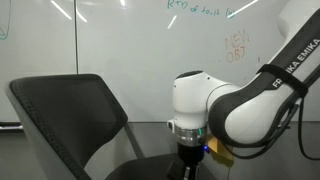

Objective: Use the eraser from the seat to wipe the whiteboard.

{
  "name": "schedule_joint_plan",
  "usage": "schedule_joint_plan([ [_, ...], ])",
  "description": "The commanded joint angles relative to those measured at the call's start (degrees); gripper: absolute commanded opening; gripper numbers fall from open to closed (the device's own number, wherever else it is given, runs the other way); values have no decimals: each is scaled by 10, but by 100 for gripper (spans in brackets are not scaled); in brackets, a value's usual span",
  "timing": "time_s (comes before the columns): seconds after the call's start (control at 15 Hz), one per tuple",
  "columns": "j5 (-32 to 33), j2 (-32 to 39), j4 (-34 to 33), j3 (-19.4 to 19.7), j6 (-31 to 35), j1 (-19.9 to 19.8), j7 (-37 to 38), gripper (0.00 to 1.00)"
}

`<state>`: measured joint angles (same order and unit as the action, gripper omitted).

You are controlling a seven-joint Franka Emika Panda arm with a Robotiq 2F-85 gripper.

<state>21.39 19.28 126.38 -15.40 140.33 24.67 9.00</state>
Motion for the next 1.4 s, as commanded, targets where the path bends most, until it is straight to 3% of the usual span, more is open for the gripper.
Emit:
schedule_joint_plan([
  [0.0, 14, 15, -23, 4, 0, 13, -9, 33],
  [0.33, 52, 26, -31, 14, 12, 23, -1, 34],
  [0.4, 64, 29, -34, 19, 16, 25, 3, 51],
  [0.6, 115, 37, -43, 37, 30, 34, 18, 66],
  [0.87, 145, 49, -53, 49, 43, 35, 33, 99],
  [1.33, 154, 52, -55, 57, 38, 33, 38, 100],
])
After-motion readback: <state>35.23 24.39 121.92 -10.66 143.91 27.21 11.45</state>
